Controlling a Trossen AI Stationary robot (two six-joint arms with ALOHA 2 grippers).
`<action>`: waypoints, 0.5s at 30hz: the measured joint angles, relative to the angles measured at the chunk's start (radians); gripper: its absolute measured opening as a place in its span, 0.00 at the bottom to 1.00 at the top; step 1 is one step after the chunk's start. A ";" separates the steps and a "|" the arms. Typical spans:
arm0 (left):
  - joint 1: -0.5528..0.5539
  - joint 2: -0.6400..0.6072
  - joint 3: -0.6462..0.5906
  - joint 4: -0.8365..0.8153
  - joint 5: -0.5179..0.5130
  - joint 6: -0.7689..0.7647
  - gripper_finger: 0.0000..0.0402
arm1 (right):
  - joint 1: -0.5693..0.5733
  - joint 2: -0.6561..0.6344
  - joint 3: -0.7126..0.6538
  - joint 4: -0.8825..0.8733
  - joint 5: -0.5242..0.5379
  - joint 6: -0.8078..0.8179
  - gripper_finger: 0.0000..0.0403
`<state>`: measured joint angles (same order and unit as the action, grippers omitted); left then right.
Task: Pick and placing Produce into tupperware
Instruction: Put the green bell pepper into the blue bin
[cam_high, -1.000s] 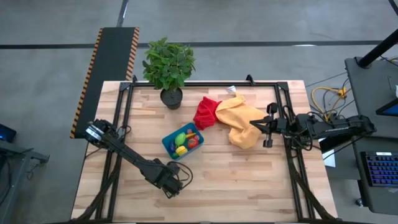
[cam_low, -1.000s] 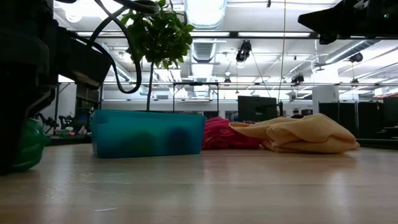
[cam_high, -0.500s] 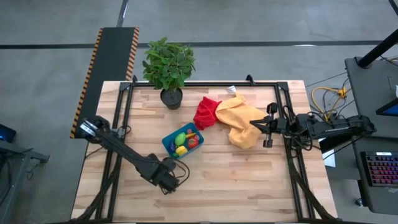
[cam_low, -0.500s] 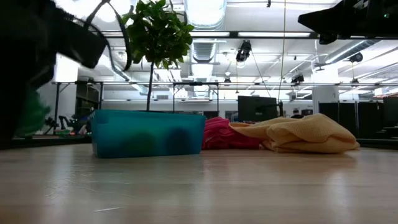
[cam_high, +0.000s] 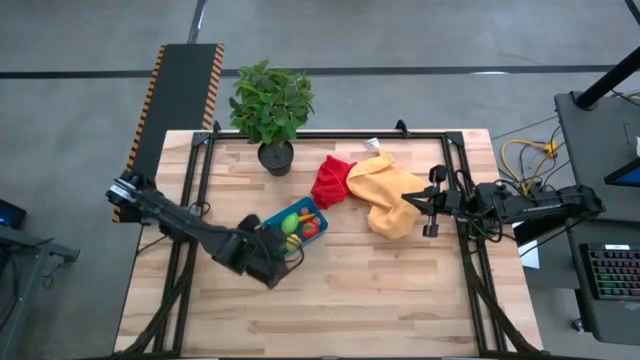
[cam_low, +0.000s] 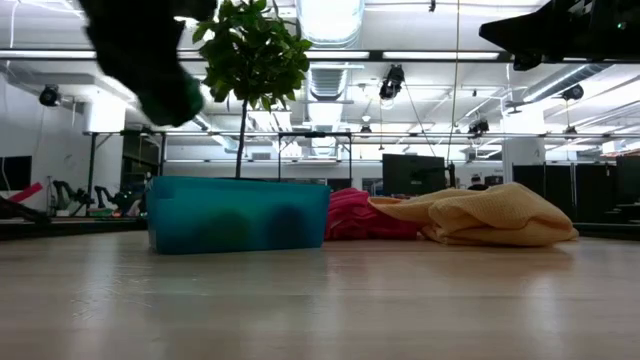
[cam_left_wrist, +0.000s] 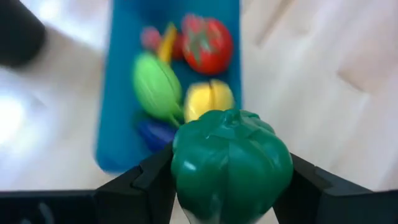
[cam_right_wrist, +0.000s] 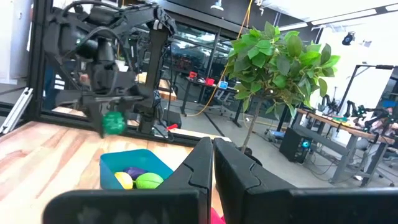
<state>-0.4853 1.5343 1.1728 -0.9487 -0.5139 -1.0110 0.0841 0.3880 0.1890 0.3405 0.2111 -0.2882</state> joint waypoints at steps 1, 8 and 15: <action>0.014 -0.001 0.000 0.004 -0.022 0.028 0.48 | 0.000 0.000 0.000 0.000 0.000 0.000 0.02; 0.133 0.038 -0.018 0.138 -0.020 0.242 0.48 | 0.000 0.000 0.000 0.000 0.000 0.000 0.02; 0.197 0.114 -0.019 0.116 0.058 0.277 0.48 | 0.000 0.000 0.000 -0.017 0.000 -0.001 0.02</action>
<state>-0.2884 1.6483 1.1535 -0.8326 -0.4563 -0.7341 0.0845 0.3882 0.1890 0.3238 0.2111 -0.2890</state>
